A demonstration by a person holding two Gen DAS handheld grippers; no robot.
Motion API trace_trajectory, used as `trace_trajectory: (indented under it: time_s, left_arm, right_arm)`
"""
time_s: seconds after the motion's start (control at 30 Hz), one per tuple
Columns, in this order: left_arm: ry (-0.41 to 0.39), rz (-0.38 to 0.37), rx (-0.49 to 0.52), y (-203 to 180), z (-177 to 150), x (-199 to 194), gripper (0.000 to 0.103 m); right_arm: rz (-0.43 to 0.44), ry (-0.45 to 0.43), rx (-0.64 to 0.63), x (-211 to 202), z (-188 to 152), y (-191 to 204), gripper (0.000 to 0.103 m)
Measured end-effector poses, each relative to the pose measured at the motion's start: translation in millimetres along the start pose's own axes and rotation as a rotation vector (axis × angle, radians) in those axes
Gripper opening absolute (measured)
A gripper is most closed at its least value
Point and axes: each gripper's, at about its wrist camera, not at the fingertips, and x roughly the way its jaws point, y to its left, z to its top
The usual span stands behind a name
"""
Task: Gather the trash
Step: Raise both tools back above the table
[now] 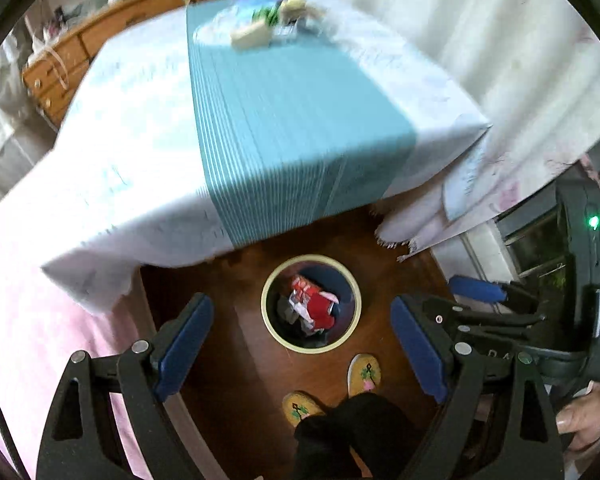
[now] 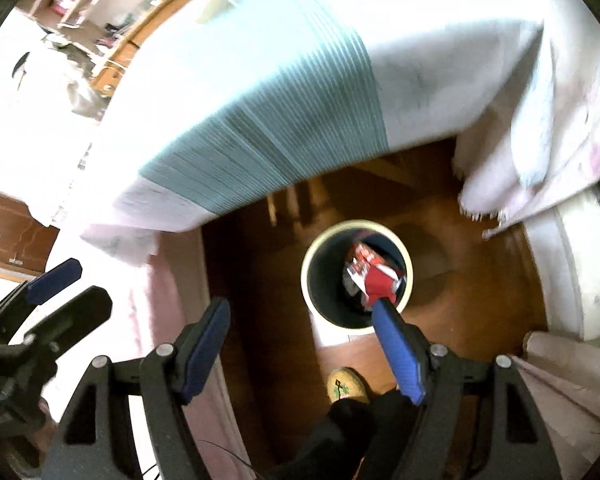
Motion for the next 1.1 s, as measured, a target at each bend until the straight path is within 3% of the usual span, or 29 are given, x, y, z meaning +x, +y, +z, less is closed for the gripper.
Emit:
trace_trajectory:
  time_s: [0.23, 0.57, 0.87, 1.1]
  left_arm:
    - [-0.116, 0.000, 0.080, -9.0, 12.8, -74.8, 0.089]
    - [-0.276, 0.041, 0.138, -16.6, 44.1, -140.5, 0.089]
    - [-0.338, 0.052, 0.133, -8.6, 81.2, -154.2, 0.089]
    - [-0.338, 0.123, 0.131, -6.8, 123.2, -122.5, 0.089]
  right_arm:
    - [0.018, -0.116, -0.038, -73.0, 12.4, 32.0, 0.074]
    - [0.021, -0.295, -0.082, -142.7, 32.5, 58.3, 0.074]
    - [0.029, -0.349, -0.071, -155.1, 70.7, 74.5, 0.074]
    - [0.092, -0.324, 0.049, -125.1, 121.1, 57.5, 0.074]
